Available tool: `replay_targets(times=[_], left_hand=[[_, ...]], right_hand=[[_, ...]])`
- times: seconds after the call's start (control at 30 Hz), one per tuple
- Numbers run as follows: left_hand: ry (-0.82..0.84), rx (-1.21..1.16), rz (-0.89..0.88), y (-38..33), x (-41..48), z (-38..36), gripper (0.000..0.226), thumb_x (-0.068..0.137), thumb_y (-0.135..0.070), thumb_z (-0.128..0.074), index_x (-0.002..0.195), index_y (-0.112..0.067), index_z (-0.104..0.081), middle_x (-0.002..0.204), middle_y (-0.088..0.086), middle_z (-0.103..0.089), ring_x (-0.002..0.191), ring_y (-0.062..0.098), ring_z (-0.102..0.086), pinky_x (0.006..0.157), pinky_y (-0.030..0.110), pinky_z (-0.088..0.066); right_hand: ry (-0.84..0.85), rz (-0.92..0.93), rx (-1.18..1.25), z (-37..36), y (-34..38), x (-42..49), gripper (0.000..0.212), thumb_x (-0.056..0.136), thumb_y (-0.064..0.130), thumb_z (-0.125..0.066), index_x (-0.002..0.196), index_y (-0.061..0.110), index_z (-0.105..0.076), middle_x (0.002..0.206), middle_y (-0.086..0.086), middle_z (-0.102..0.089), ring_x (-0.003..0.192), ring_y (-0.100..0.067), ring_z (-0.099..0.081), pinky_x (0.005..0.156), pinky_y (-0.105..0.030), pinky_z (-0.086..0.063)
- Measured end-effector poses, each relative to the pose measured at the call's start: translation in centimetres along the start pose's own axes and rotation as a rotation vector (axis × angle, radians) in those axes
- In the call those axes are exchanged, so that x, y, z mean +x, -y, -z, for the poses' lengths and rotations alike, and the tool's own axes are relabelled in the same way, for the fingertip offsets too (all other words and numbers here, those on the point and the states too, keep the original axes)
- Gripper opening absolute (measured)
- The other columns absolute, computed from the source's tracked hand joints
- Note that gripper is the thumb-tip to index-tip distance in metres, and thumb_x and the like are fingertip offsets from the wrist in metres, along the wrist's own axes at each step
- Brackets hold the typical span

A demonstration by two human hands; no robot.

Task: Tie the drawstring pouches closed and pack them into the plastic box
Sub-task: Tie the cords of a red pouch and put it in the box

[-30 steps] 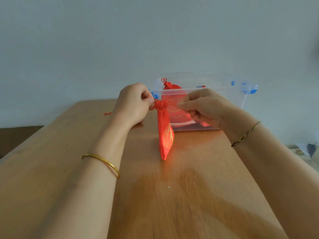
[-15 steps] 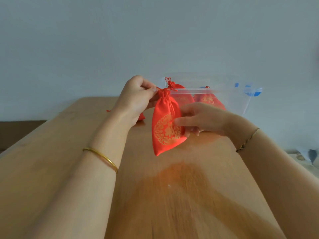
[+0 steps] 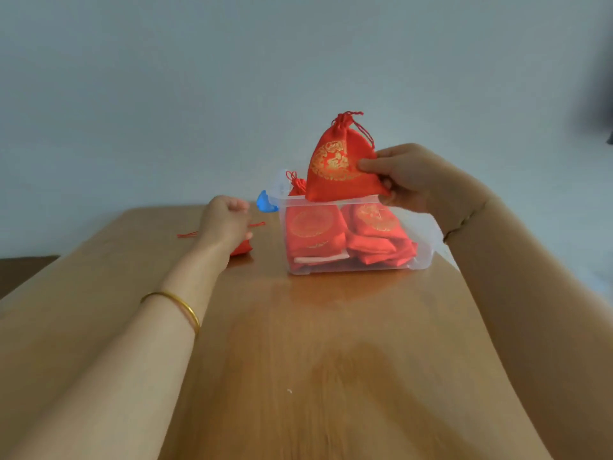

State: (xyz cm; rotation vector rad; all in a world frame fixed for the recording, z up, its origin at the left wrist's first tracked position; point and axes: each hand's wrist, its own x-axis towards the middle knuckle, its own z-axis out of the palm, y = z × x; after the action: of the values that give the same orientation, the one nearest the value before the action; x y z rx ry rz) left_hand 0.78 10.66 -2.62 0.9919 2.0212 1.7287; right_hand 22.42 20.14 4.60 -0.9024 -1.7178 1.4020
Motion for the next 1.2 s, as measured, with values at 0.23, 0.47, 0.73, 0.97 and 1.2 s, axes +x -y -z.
replay_targets(times=[0.23,0.47,0.73,0.97,1.2], left_hand=[[0.173,0.786,-0.117,5.3,2.7,0.5,0.012,0.088,-0.013,-0.051,0.084,-0.018,-0.061,0.107,0.011,-0.062,0.099,0.032,-0.054,0.076,0.032,-0.042],[0.146,1.121,-0.12,7.4,3.5,0.8,0.036,0.091,-0.024,-0.045,0.125,-0.015,-0.05,0.131,0.011,-0.048,0.118,0.036,-0.048,0.097,0.045,-0.041],[0.28,1.032,-0.164,4.6,1.1,2.3,0.028,0.088,-0.017,-0.05,0.11,-0.002,-0.059,0.12,0.018,-0.055,0.108,0.033,-0.054,0.09,0.036,-0.044],[0.638,0.65,-0.033,2.8,-3.7,3.7,0.016,0.089,-0.017,-0.058,0.093,-0.007,-0.07,0.084,0.004,-0.067,0.074,0.014,-0.058,0.064,0.02,-0.045],[0.084,1.002,-0.082,6.0,-2.7,2.9,0.046,0.086,-0.043,-0.057,0.115,-0.008,-0.058,0.124,0.018,-0.052,0.119,0.037,-0.046,0.099,0.04,-0.04]], right_hand=[[-0.183,-0.006,-0.716,3.1,1.7,3.9,0.036,0.089,0.01,-0.056,0.057,0.006,-0.04,0.039,-0.007,-0.046,0.028,-0.013,-0.04,0.037,-0.019,-0.032],[-0.341,0.298,-0.76,0.1,0.7,1.5,0.023,0.082,0.002,-0.049,0.097,-0.001,-0.067,0.096,-0.021,-0.069,0.083,-0.033,-0.063,0.054,-0.026,-0.041],[0.13,0.224,-0.459,-6.4,-2.8,-4.9,0.017,0.087,0.007,-0.053,0.084,-0.003,-0.066,0.078,-0.02,-0.069,0.05,-0.014,-0.054,0.042,-0.016,-0.041],[0.246,0.058,-0.576,-8.5,-7.4,-5.1,0.014,0.088,0.005,-0.05,0.088,0.0,-0.064,0.06,-0.005,-0.056,0.051,-0.016,-0.052,0.042,-0.02,-0.044],[0.257,0.035,-0.573,-8.6,-9.4,-5.6,0.021,0.087,0.002,-0.047,0.095,-0.007,-0.063,0.069,-0.013,-0.064,0.056,-0.022,-0.057,0.049,-0.028,-0.046]])
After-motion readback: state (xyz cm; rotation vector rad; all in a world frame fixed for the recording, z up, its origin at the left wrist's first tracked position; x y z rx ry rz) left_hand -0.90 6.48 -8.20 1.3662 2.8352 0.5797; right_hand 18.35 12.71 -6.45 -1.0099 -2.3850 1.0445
